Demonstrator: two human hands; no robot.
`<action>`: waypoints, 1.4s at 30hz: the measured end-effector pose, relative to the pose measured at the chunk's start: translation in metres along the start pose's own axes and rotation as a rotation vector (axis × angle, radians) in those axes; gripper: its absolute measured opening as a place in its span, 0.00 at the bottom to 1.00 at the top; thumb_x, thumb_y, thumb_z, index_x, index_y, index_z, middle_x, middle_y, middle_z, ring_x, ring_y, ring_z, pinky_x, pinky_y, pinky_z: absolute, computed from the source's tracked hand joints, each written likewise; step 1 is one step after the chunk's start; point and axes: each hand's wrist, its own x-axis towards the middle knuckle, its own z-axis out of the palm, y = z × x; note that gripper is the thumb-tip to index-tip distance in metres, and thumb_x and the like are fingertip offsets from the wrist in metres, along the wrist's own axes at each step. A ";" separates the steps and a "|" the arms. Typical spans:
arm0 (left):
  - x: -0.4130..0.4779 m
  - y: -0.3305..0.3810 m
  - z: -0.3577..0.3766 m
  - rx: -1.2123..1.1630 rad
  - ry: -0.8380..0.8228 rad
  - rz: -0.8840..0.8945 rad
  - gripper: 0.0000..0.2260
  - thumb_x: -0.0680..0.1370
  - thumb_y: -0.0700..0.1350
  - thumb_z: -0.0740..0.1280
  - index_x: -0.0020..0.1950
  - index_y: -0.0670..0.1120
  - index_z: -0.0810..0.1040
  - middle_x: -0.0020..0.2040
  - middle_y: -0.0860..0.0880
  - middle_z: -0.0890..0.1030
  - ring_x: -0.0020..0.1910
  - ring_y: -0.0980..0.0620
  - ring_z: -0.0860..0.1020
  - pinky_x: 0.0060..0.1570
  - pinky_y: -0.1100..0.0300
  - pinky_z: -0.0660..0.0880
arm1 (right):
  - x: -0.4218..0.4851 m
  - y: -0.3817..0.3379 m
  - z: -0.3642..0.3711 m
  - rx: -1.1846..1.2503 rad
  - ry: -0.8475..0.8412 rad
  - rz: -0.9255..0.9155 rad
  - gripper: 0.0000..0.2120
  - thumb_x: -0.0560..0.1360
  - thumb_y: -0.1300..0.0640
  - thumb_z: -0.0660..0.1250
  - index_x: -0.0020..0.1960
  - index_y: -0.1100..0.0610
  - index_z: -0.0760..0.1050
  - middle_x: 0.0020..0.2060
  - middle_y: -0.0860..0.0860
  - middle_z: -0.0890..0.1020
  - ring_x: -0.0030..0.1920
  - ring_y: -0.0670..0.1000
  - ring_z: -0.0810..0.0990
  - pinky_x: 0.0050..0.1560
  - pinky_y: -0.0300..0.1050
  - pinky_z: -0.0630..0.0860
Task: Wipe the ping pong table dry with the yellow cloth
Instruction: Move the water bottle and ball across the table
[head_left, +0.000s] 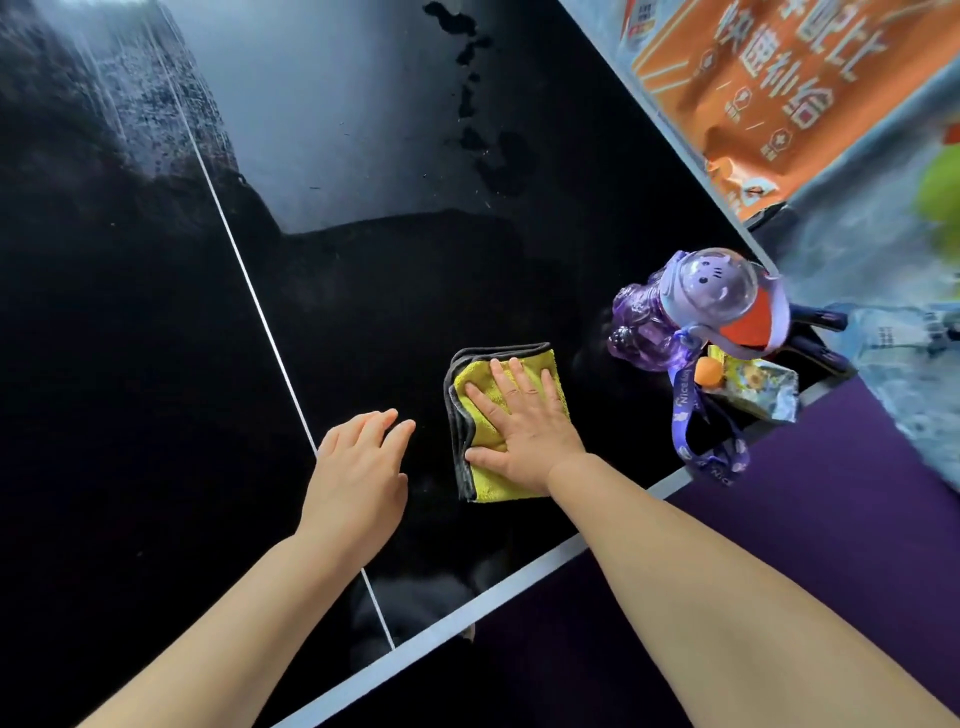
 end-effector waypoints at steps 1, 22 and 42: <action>0.004 0.002 -0.002 -0.003 0.012 0.013 0.30 0.58 0.41 0.80 0.59 0.43 0.79 0.57 0.44 0.80 0.57 0.43 0.78 0.54 0.49 0.75 | -0.002 -0.001 -0.004 0.016 -0.016 -0.005 0.38 0.77 0.29 0.48 0.76 0.39 0.30 0.77 0.50 0.30 0.75 0.54 0.26 0.74 0.61 0.30; 0.160 0.210 -0.042 -0.170 0.269 0.256 0.26 0.63 0.45 0.77 0.60 0.44 0.78 0.59 0.46 0.78 0.59 0.48 0.70 0.60 0.56 0.61 | -0.136 0.218 -0.008 0.844 0.518 0.760 0.08 0.77 0.52 0.68 0.49 0.55 0.83 0.46 0.51 0.85 0.48 0.57 0.82 0.44 0.45 0.73; 0.200 0.328 -0.017 -0.026 0.415 0.378 0.06 0.67 0.44 0.66 0.38 0.48 0.82 0.47 0.54 0.81 0.64 0.51 0.70 0.67 0.50 0.63 | -0.061 0.306 0.005 0.350 0.496 0.113 0.22 0.49 0.39 0.82 0.34 0.50 0.78 0.33 0.47 0.75 0.36 0.53 0.77 0.33 0.48 0.77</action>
